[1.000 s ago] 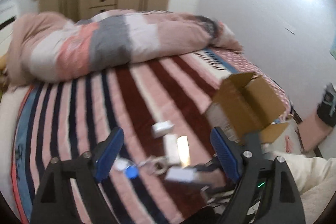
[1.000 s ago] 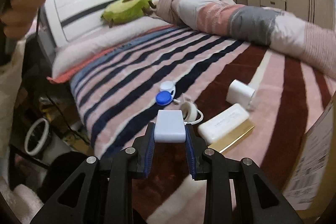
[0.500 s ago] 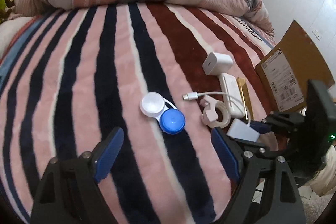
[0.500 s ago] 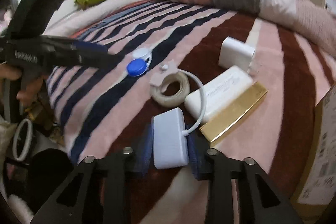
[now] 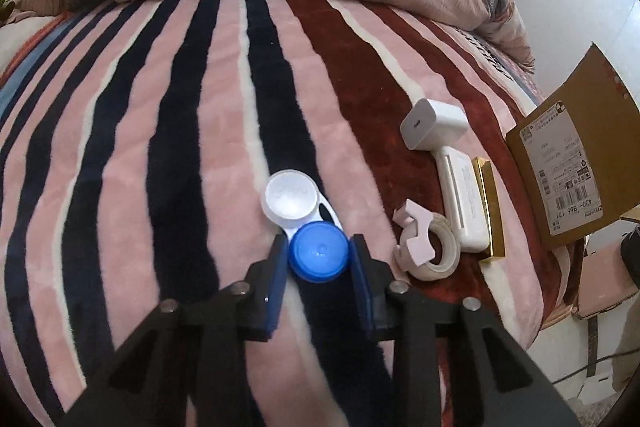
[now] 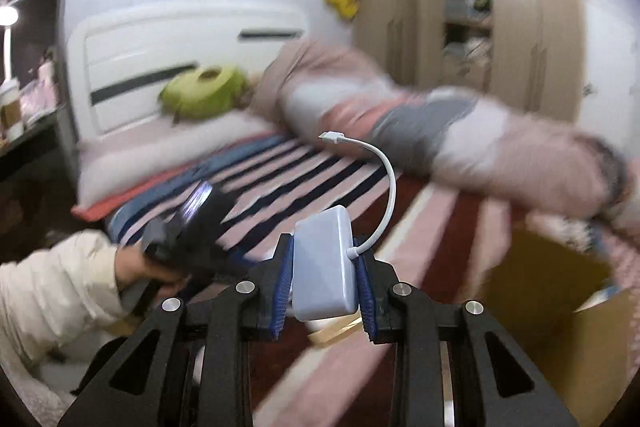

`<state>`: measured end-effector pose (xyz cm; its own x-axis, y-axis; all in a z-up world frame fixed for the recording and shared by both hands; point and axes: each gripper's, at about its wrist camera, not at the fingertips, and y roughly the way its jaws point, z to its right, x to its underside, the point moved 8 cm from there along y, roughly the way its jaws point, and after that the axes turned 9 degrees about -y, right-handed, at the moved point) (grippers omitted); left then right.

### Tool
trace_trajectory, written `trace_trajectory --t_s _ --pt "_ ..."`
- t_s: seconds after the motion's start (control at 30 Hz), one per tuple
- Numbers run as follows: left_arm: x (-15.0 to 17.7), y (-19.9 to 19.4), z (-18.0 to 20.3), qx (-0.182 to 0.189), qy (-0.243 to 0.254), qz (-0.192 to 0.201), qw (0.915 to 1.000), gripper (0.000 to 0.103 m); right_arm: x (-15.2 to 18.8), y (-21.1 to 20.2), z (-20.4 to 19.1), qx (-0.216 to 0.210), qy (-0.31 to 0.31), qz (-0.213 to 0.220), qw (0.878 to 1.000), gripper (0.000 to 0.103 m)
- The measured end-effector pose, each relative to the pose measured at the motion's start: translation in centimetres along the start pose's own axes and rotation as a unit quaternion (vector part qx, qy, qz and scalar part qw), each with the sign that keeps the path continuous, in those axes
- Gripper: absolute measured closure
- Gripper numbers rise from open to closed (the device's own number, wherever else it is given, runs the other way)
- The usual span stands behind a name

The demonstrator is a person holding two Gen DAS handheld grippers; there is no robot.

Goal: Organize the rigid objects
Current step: 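Carry the cabled power bank into the box with the right gripper while the left grasps the lens case, then lower the blue-and-white lens case into the box and open the left gripper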

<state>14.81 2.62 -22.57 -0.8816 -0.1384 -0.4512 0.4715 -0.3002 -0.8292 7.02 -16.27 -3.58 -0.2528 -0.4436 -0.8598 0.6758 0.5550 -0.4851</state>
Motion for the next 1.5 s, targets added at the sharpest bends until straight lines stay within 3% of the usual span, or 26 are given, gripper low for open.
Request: trace_trajectory --t_s 0.1,0.3,0.47,0.53,0.7,0.83,0.9,1.0,1.1,1.23,1.3,1.37,1.47,1.5 --pt "0.0 -0.6 0.4 0.005 0.002 0.004 1.0000 0.075 0.3 -3.3 3.9 0.084 -0.015 -0.007 0.996 0.078" --pt "-1.1 -3.9 2.4 0.005 0.029 0.026 0.9992 0.075 5.1 -4.7 9.4 0.138 0.029 -0.090 0.986 0.078" --pt "-2.2 -8.2 7.2 0.028 0.076 0.037 0.9960 0.075 8.9 -3.7 11.3 0.136 0.061 -0.141 0.979 0.075" --pt "-2.5 -9.7 9.5 0.037 0.096 0.043 0.9938 0.075 9.6 -3.8 11.6 0.134 0.068 -0.144 0.978 0.060" --pt "-3.7 -12.7 17.7 0.089 0.150 0.042 0.9838 0.075 8.7 -5.0 11.1 0.113 0.071 -0.104 0.986 0.055" --pt "-4.5 -13.3 25.5 0.122 0.206 0.025 0.9705 0.075 7.3 -6.1 9.0 0.057 0.063 -0.058 0.995 0.054" --pt "-4.6 -13.1 28.8 0.127 0.234 0.017 0.9638 0.075 6.6 -6.6 7.5 0.024 0.063 -0.034 0.997 0.054" --pt "-4.6 -11.5 32.9 0.122 0.272 -0.014 0.9542 0.075 6.2 -6.4 6.2 0.012 0.056 -0.025 0.998 0.054" --pt "-4.1 -9.5 34.3 0.105 0.283 -0.050 0.9519 0.074 6.6 -6.5 5.4 0.003 0.052 -0.031 0.998 0.054" --pt "-3.7 -8.9 34.3 0.104 0.291 -0.052 0.9497 0.059 7.7 -6.5 5.3 -0.009 0.052 -0.044 0.998 0.054" --pt "-3.7 -9.8 33.7 0.109 0.289 -0.038 0.9503 0.045 7.9 -6.3 5.1 -0.021 0.056 -0.043 0.997 0.054" --pt "-4.1 -11.4 32.5 0.112 0.274 -0.010 0.9550 0.033 7.6 -5.7 4.7 -0.031 0.056 -0.040 0.997 0.054" --pt "-4.6 -13.6 29.4 0.111 0.250 0.025 0.9616 0.027 6.0 -4.6 2.8 -0.058 0.045 -0.022 0.997 0.054" --pt "-4.8 -14.6 27.5 0.106 0.236 0.043 0.9650 0.021 5.4 -4.4 2.1 -0.068 0.038 -0.014 0.997 0.054"
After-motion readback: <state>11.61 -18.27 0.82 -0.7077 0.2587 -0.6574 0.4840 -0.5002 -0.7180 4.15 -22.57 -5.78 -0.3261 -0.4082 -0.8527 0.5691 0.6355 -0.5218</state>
